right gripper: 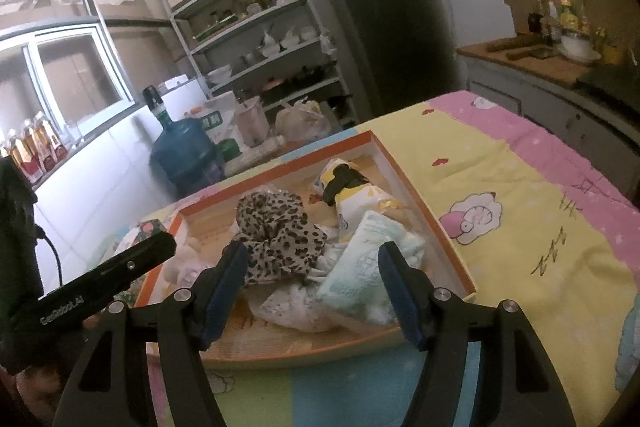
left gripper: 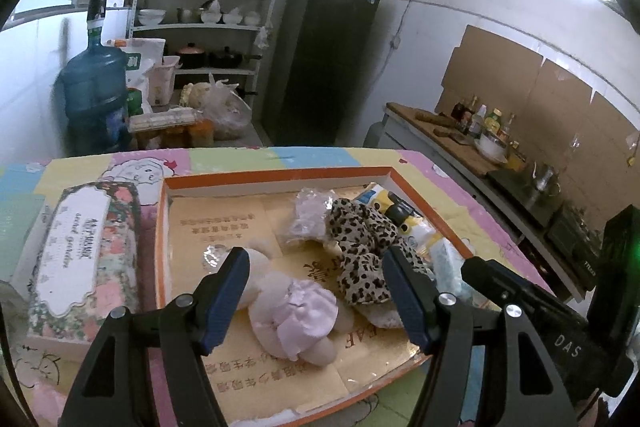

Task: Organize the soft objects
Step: 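Withdraw both tools from the box back toward the pile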

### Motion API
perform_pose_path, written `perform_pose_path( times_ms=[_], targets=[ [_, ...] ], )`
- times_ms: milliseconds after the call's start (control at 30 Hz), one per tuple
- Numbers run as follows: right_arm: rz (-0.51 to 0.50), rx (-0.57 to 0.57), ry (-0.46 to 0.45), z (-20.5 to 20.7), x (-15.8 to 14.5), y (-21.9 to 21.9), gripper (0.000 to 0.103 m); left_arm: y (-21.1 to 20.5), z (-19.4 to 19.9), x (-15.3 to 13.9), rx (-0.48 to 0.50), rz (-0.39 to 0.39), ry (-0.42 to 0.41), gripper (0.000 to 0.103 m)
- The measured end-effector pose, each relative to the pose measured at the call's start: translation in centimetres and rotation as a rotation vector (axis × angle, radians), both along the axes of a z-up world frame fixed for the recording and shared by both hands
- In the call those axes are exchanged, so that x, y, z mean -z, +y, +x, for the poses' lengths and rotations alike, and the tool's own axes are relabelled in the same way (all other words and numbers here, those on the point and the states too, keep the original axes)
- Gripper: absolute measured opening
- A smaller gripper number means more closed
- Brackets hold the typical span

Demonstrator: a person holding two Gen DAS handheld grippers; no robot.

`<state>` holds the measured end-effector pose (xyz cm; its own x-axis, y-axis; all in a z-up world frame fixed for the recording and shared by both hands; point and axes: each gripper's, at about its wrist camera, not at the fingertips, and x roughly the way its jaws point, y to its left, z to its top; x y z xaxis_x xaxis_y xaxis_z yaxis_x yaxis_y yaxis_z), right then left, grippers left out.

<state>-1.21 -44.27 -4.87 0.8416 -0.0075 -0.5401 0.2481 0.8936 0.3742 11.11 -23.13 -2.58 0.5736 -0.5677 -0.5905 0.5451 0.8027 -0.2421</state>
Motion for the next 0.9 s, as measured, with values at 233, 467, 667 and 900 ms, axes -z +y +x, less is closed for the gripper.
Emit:
perform_pose_path(
  times_ms=[233, 467, 667, 900],
  targets=[
    [-0.009, -0.009, -0.017, -0.9, -1.0, 1.1, 0.070, 1.3, -1.0, -0.9, -0.006, -0.003, -0.031, 0.069],
    [-0.015, -0.043, -0.032, -1.0, -1.9, 3.5, 0.070, 3.3, -1.8, -1.6, -0.033, 0.002, -0.051, 0.069],
    [-0.028, -0.065, -0.045, -1.1, -2.5, 5.2, 0.070, 5.4, -2.5, -2.0, -0.060, 0.003, -0.063, 0.069],
    [-0.054, -0.081, -0.058, -1.3, -3.2, 7.4, 0.070, 7.4, -3.1, -2.4, -0.077, 0.000, -0.077, 0.069]
  ],
)
